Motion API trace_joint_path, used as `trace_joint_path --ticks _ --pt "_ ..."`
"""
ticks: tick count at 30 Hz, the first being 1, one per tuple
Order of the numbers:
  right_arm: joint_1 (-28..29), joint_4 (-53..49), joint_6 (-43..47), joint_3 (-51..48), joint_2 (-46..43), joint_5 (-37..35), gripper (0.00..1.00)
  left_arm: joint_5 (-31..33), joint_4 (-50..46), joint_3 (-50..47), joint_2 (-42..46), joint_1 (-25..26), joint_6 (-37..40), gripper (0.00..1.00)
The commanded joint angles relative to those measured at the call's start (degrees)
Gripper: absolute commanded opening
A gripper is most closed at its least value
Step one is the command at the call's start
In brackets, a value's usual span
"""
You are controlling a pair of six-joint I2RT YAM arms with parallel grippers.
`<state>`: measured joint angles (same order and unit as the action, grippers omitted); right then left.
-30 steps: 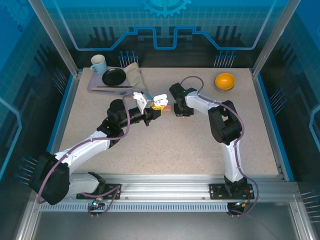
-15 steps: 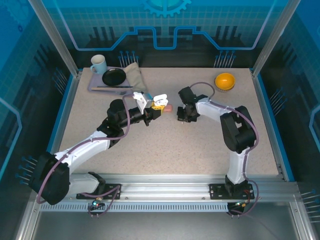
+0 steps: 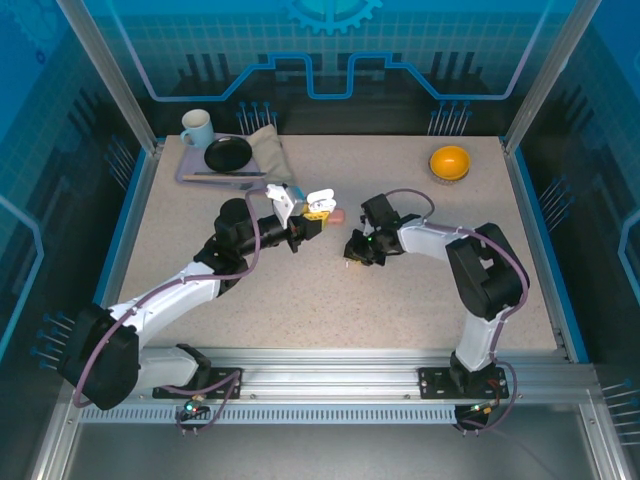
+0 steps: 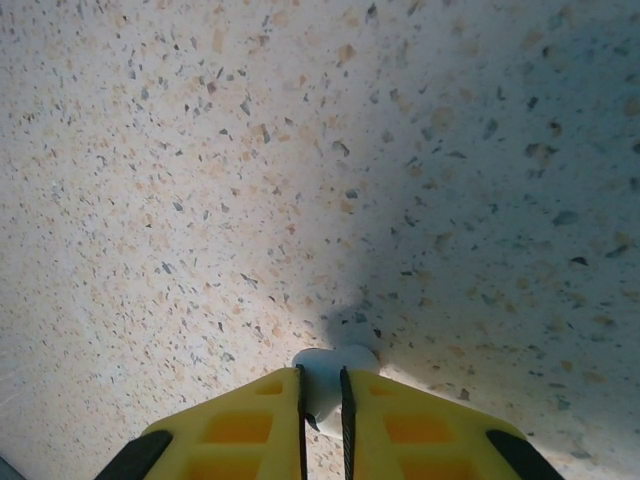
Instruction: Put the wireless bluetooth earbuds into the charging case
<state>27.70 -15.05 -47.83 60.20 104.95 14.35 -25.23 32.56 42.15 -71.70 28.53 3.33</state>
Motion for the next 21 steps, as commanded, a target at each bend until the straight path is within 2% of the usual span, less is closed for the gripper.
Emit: trace_joint_path --ticks 1,15,18,21 --pt "-0.1 -4.5 0.3 -2.8 -0.2 -2.7 0.17 0.1 -0.1 1.1 1.8 -0.6 -0.1 0.0" --pt "-5.5 -8.7 2.9 -9.3 -10.4 -8.6 0.18 -0.1 0.6 1.0 2.0 -0.5 -0.4 0.0" --pt "-4.9 -10.1 2.0 -9.4 -14.1 -9.5 0.23 -0.1 0.9 0.8 2.0 -0.5 -0.6 0.0" --pt "-2.9 -13.6 -0.8 -7.6 -16.1 -12.7 0.38 0.1 1.3 0.7 1.9 -0.5 -0.5 0.0"
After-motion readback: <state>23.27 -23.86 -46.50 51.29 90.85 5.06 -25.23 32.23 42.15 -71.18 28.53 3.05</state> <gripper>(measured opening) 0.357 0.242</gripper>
